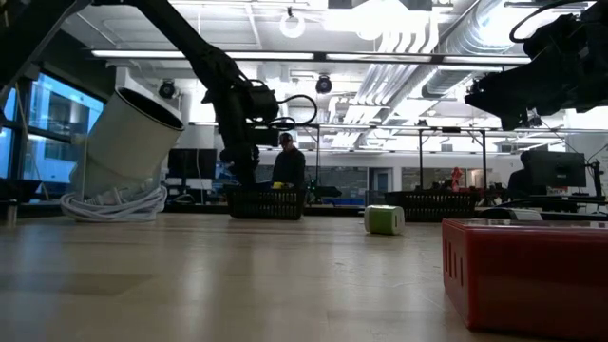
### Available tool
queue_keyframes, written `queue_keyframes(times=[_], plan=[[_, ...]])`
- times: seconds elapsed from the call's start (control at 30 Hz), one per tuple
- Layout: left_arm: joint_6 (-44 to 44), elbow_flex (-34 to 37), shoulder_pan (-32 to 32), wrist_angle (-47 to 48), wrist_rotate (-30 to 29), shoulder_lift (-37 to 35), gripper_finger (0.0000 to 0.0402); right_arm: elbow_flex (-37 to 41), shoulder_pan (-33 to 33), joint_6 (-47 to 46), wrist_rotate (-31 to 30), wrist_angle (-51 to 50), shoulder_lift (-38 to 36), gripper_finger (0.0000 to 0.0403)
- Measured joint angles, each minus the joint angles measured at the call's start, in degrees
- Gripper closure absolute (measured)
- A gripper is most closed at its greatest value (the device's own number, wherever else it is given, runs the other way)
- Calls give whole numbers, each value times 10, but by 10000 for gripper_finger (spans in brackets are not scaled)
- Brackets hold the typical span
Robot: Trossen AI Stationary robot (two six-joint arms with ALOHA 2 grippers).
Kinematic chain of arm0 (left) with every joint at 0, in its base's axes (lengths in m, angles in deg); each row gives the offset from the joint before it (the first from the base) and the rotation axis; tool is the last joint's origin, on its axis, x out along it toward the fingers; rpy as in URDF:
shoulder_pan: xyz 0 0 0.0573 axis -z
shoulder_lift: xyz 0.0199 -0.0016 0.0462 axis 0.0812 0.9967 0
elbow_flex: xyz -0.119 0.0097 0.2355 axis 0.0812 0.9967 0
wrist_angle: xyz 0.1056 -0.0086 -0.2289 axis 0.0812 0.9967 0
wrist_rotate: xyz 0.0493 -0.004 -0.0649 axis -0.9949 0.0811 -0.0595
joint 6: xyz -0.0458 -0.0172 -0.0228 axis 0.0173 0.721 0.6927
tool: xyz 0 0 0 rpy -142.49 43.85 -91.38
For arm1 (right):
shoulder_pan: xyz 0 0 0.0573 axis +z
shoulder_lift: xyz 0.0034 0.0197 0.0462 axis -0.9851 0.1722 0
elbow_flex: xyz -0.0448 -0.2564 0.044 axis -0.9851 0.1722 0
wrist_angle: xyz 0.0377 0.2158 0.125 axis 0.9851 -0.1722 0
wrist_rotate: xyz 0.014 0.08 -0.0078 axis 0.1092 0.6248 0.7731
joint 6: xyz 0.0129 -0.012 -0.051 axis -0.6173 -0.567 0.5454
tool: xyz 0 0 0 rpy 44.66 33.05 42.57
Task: Pick & Place Office items
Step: Put the blue digital clock into the left black bin
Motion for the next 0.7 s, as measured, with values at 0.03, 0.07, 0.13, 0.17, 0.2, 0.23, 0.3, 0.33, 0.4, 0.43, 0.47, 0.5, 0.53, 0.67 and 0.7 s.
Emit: queue_keyframes(times=[0.03,0.07,0.13,0.17,0.2,0.23,0.3,0.33,0.4,0.43,0.47,0.5,0.53,0.67,0.7], plan=[[-6,0,2,0,-3,0,346,0,0,0,0,0,0,208],[-12,0,4,1,-7,1,346,0,0,0,0,0,0,208],[-20,0,11,-3,-10,5,346,0,0,0,0,0,0,208],[-21,0,14,-3,-10,8,346,0,0,0,0,0,0,208],[-22,1,15,0,-12,9,346,0,0,0,0,0,0,208],[-25,1,17,2,-15,9,346,0,0,0,0,0,0,208],[-33,0,22,-5,-22,8,346,0,0,0,0,0,0,208],[-36,0,22,-5,-24,8,346,0,0,0,0,0,0,208],[-36,0,22,-1,-27,8,346,0,0,0,0,0,0,208],[-36,0,22,-3,-29,8,346,0,0,0,0,0,0,208],[-36,0,22,-3,-31,8,346,0,0,0,0,0,0,208],[-36,0,22,-3,-31,8,346,0,0,0,0,0,0,208],[-36,0,22,-3,-32,8,345,0,0,0,0,0,0,208],[-35,0,22,-3,-32,8,336,0,0,0,0,0,0,208],[-35,0,22,-3,-33,8,333,0,0,0,0,0,0,208]])
